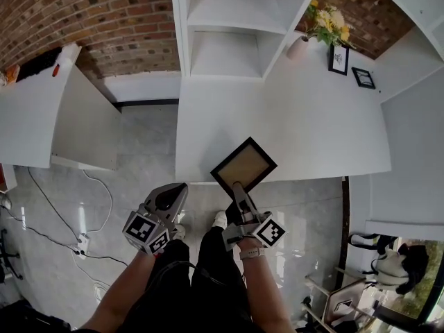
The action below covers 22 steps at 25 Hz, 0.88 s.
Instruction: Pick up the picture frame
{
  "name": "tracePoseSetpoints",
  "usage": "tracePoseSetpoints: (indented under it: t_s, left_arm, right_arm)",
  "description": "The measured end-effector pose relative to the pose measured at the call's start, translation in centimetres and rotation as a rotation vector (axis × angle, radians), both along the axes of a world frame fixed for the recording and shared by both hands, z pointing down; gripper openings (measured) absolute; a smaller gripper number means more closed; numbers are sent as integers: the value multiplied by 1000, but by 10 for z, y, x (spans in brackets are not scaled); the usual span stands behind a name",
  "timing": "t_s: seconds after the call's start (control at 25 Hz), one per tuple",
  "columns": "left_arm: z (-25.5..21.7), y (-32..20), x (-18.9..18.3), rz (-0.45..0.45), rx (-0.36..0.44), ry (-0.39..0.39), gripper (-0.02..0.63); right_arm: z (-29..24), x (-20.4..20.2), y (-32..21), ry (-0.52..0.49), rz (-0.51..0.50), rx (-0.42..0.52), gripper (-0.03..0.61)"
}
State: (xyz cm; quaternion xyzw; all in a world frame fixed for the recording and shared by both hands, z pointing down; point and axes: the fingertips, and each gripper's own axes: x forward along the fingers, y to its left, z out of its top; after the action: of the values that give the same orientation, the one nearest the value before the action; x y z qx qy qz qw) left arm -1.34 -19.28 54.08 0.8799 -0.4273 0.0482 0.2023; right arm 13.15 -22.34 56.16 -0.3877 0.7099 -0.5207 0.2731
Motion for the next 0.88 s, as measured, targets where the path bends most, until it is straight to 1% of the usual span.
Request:
tracePoseSetpoints:
  t_s: [0.32,0.48,0.64,0.88]
  left_arm:
    - [-26,-14,-8,-20,50,29,-2]
    - [-33,-19,-12,-22,64,31,-2]
    - [-43,-25,-15,-29,77,49,-2]
    - [-56,-36,-16,-37,116,71,-2]
  right_arm:
    - [-23,11,3,163,47,77,34]
    - [-37,11,0,204,55,119,34]
    - [-48,15,-2,289,68,188,34]
    - [-66,18,-6,365,95,238,34]
